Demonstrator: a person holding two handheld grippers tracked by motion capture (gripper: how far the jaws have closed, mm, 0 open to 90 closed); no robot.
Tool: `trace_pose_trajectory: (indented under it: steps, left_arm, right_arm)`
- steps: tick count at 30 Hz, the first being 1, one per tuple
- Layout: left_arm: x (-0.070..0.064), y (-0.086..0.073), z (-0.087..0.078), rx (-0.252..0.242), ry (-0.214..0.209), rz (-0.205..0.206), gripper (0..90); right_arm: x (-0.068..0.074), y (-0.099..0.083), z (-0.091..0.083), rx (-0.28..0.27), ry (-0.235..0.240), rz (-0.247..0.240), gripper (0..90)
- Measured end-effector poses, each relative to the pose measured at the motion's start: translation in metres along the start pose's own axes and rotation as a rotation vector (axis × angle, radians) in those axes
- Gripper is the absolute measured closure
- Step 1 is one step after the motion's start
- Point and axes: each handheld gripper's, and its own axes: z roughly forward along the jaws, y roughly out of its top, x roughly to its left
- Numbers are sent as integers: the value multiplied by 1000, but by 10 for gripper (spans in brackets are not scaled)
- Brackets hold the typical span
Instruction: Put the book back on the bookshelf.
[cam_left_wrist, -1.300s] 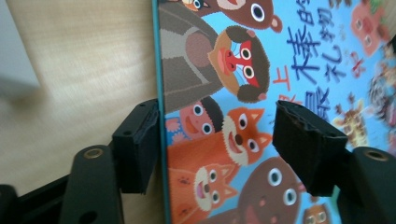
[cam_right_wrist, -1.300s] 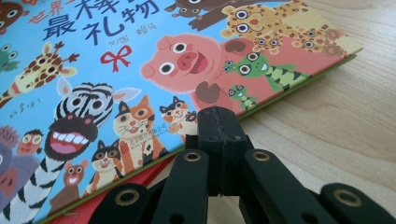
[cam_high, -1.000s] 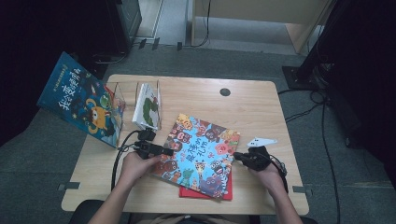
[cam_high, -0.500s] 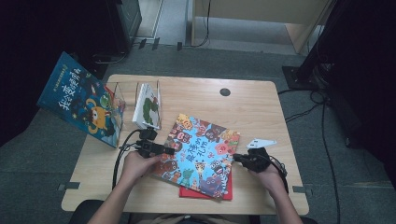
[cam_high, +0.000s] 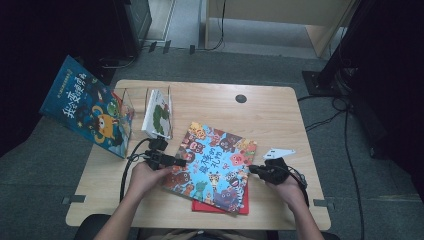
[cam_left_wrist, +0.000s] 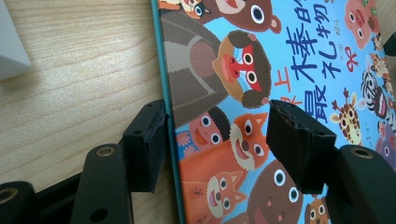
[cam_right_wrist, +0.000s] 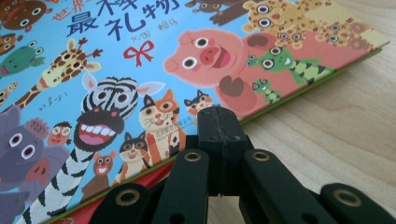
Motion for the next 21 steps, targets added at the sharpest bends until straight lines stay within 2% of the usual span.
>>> trace_pose_trajectory:
  steps: [3,6,9,10,11,14,16,19,21]
  left_arm:
    - [-1,0,1,-5,4,7,368]
    - [-3,0,1,-2,11,-7,368]
    - [-5,1,2,-5,29,-58,386]
    - [-5,2,1,-5,45,-82,422]
    - [-5,2,1,3,49,-95,475]
    - [-4,3,-3,43,53,-109,511]
    - [-6,4,-7,64,55,-102,526]
    - [-6,5,-22,27,8,-114,554]
    - [-8,7,-39,-17,-52,-125,561]
  right_arm:
    - [-1,-2,0,23,7,10,900]
    - [-2,-4,0,31,19,29,900]
    - [-2,-5,0,25,24,42,900]
    - [-3,-5,0,22,29,43,900]
    - [-4,-5,1,21,32,46,900]
    - [-4,-5,2,17,36,54,900]
    - [-5,-5,3,12,36,51,900]
    - [-5,-4,4,12,37,50,900]
    - [-5,-3,5,7,34,46,900]
